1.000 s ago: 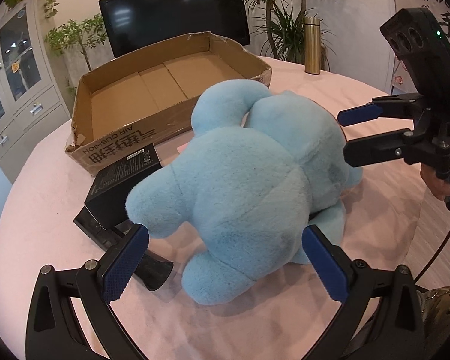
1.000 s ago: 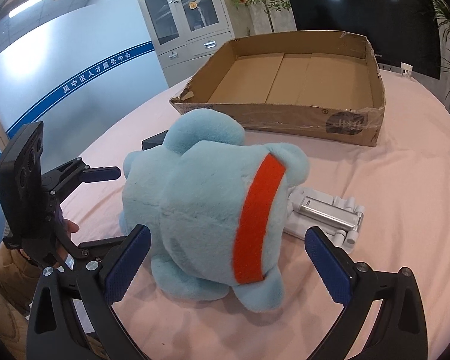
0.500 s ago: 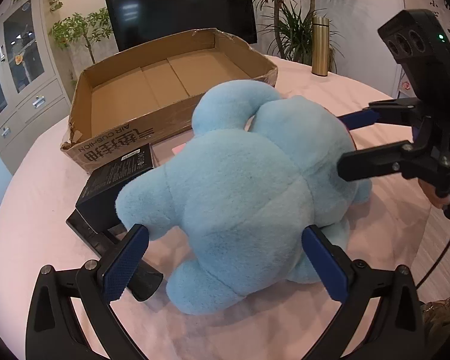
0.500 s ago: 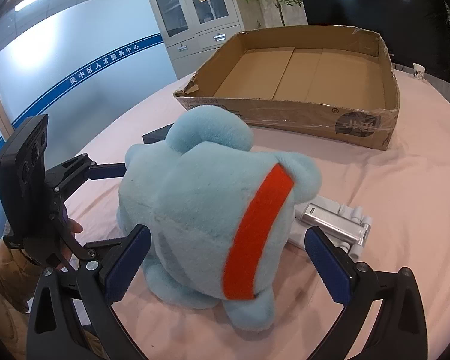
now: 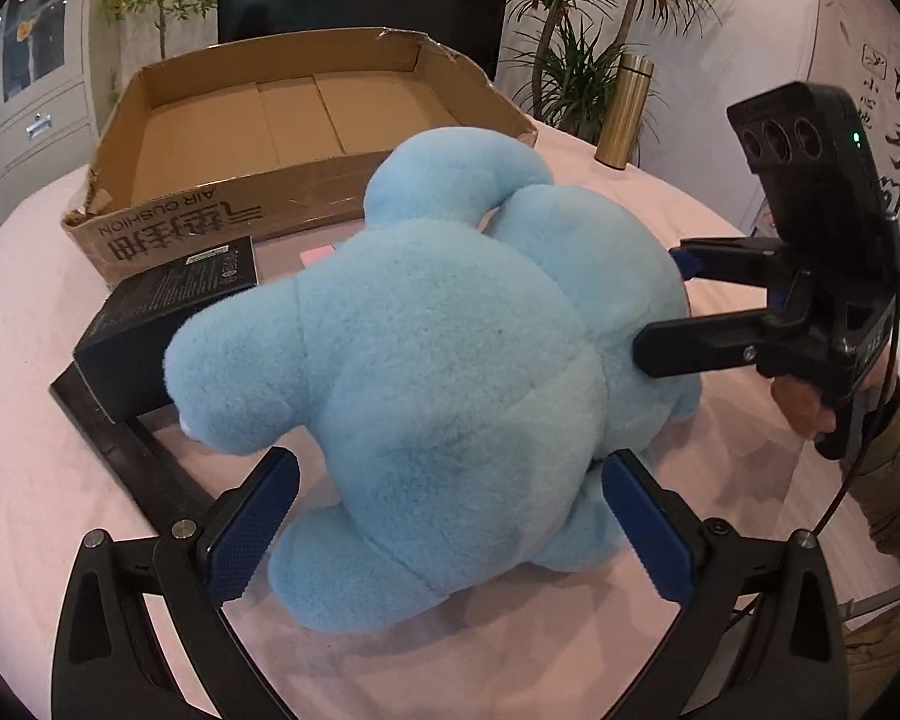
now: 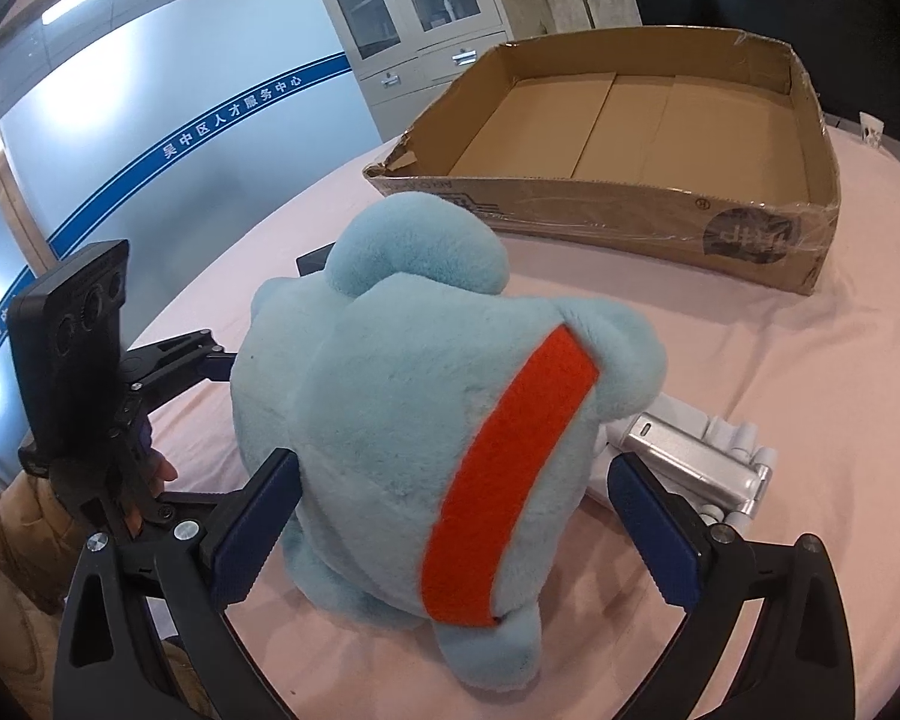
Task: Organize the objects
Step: 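Close both tools on the light-blue plush toy from either side, then lift the plush toy with both tools and carry it over the cardboard box, then open both tools to drop the plush toy into the box, then move the right tool to the grey phone stand and open around it, then close the right tool on the grey phone stand, then carry the phone stand with the right tool into the box and release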
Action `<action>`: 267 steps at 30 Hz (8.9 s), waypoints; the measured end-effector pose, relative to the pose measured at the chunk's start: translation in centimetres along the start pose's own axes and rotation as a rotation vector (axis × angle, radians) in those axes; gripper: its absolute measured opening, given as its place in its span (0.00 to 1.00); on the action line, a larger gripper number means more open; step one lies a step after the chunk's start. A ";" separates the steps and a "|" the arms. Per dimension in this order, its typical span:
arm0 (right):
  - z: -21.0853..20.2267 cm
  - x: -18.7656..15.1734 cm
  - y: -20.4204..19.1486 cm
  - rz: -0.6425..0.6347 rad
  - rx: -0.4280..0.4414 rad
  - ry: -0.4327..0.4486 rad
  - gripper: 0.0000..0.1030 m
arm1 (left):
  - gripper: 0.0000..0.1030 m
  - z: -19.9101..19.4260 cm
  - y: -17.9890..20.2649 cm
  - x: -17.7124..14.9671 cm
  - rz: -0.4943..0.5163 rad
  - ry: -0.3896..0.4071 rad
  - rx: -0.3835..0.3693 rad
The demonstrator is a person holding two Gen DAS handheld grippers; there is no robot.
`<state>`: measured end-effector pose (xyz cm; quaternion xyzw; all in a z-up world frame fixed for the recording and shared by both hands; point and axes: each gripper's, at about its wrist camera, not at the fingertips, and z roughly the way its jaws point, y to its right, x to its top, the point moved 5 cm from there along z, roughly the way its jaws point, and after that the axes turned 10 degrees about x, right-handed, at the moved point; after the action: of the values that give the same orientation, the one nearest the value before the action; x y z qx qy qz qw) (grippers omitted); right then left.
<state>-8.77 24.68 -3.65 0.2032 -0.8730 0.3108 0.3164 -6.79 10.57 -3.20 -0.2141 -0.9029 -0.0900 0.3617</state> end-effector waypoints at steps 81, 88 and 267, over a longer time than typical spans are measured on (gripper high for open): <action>4.0 25.2 18.9 0.113 -0.163 -0.003 0.81 | 0.76 15.3 -8.3 23.2 0.055 -0.038 0.149; 0.0 25.2 15.5 0.065 -0.166 0.087 0.83 | 0.77 9.9 -9.7 23.5 0.035 0.051 0.174; -4.0 10.1 5.2 -0.745 -0.009 -0.377 0.68 | 0.71 1.1 0.8 14.9 0.682 0.129 -0.262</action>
<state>-17.19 29.48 3.47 0.5571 -0.7837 0.1286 0.2428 -16.77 16.40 6.33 -0.5410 -0.7358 -0.0925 0.3967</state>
